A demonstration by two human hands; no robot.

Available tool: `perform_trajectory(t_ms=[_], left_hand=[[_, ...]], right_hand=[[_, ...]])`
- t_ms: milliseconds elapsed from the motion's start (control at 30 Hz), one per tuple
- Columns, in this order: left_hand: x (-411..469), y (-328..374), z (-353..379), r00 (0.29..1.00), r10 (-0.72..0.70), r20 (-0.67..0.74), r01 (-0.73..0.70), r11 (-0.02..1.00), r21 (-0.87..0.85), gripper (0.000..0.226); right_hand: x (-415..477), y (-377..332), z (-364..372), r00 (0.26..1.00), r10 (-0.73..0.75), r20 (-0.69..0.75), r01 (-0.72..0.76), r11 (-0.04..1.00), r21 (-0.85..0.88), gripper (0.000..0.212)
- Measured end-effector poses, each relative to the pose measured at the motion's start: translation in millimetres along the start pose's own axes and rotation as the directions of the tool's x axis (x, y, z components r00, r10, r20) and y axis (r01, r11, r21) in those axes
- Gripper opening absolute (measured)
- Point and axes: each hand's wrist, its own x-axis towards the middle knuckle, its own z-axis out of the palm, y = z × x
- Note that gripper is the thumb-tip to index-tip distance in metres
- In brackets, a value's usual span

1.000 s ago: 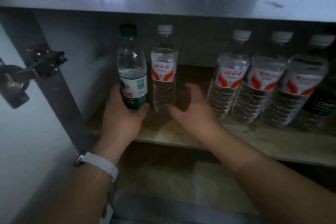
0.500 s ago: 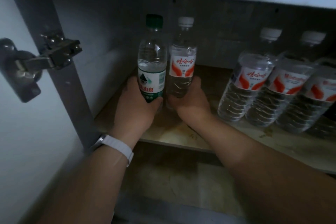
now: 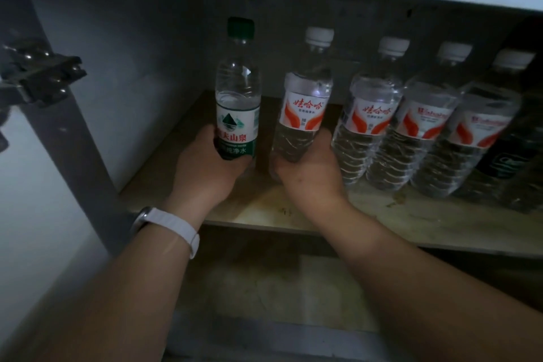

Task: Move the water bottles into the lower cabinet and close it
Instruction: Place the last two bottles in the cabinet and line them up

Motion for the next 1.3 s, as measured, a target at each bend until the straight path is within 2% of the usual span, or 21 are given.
perform_trajectory(t_ms=[533,900,1133,1200,1300], left_hand=[[5.2,7.8,21.8,0.999,0.025,0.035,-0.022,0.997,-0.072,0.057],[-2.9,8.3,25.6,1.0,-0.006,0.022,0.007,0.997,-0.074,0.049],[-8.6,17.5,30.5,0.998,-0.047,-0.036,0.046,0.998,-0.036,0.051],[-11.4,20.2,30.2,0.997,-0.062,-0.036,0.061,0.998,-0.015,0.055],[-26.7,20.0,27.3,0.998,-0.027,-0.051,0.026,0.999,-0.024,0.064]], right_hand=[[12.4,3.3,9.2,0.992,0.017,-0.126,-0.021,0.999,-0.035,0.069],[5.0,4.8,2.0,0.995,-0.022,-0.102,0.02,1.0,-0.019,0.067],[-3.0,6.2,-5.2,1.0,-0.017,-0.016,0.018,1.0,0.013,0.074],[-10.7,8.1,-13.5,0.999,-0.046,0.022,0.045,0.999,0.026,0.069],[-28.3,12.3,-33.8,0.986,-0.151,0.066,0.155,0.987,-0.047,0.045]])
